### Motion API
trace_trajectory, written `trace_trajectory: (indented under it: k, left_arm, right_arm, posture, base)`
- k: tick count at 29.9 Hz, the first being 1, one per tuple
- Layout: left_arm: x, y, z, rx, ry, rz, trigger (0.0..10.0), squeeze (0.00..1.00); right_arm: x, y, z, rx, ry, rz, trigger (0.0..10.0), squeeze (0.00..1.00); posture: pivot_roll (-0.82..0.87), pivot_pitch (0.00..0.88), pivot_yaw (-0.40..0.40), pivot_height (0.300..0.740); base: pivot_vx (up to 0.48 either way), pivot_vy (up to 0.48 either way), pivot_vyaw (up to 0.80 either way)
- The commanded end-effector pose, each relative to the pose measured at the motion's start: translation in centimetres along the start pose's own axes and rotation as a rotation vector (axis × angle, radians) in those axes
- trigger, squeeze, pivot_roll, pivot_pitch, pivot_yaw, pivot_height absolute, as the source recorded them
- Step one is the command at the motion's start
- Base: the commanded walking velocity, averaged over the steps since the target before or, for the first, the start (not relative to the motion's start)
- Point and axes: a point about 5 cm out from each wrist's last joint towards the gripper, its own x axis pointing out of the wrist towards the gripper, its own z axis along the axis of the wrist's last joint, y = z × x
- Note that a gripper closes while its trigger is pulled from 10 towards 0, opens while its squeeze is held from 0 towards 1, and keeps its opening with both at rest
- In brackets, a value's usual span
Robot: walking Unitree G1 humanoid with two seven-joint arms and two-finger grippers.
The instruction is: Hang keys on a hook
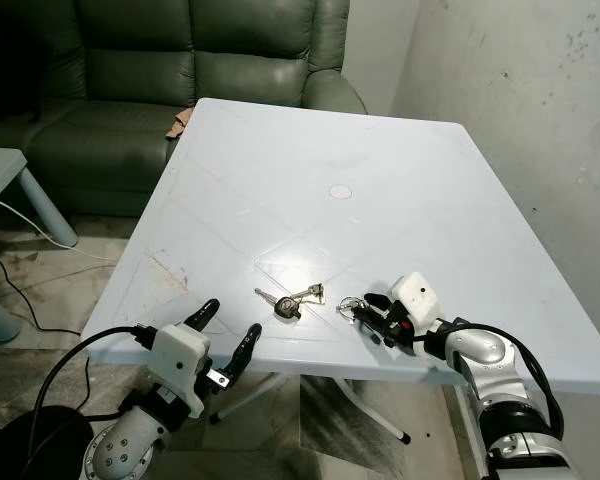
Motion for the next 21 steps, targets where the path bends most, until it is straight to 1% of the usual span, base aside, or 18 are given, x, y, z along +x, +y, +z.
trace_trajectory:
  k: [1,11,15,18,19,21]
  left_arm:
    - [-0.1,-0.1,0.2,0.001,0.0,0.005,10.0,0.0]
    - [0.0,-0.1,0.2,-0.004,-0.001,0.014,10.0,0.0]
    - [0.0,-0.1,0.2,-0.004,-0.001,0.018,10.0,0.0]
    - [0.0,0.0,0.2,-0.001,-0.001,0.026,10.0,0.0]
    - [0.0,0.2,0.2,-0.003,-0.003,0.036,10.0,0.0]
    - [0.0,0.4,0.3,-0.005,-0.006,0.05,10.0,0.0]
  right_arm:
    - [0.1,-0.2,0.2,-0.008,0.001,0.008,0.0,0.0]
    - [0.2,-0.5,0.6,-0.01,-0.004,-0.005,0.0,0.0]
    - [0.4,-0.6,0.9,0.005,-0.037,-0.028,0.0,0.0]
    - [0.5,-1.2,1.7,0.068,-0.107,-0.076,0.0,0.0]
    - [0.5,-1.5,2.2,0.093,-0.142,-0.093,2.6,0.0]
    - [0.6,-1.9,2.9,0.131,-0.195,-0.117,2.6,0.0]
  posture:
    - [-0.03,0.078,-0.071,0.74]
    - [-0.03,0.078,-0.074,0.74]
    - [-0.02,0.077,-0.076,0.74]
    - [-0.02,0.072,-0.076,0.74]
    - [-0.02,0.069,-0.075,0.74]
    - [-0.02,0.069,-0.075,0.74]
  base:
    - [0.0,0.0,0.0]
    - [0.0,0.0,0.0]
    - [0.0,0.0,0.0]
    - [0.0,0.0,0.0]
    - [0.0,0.0,0.0]
    - [0.0,0.0,0.0]
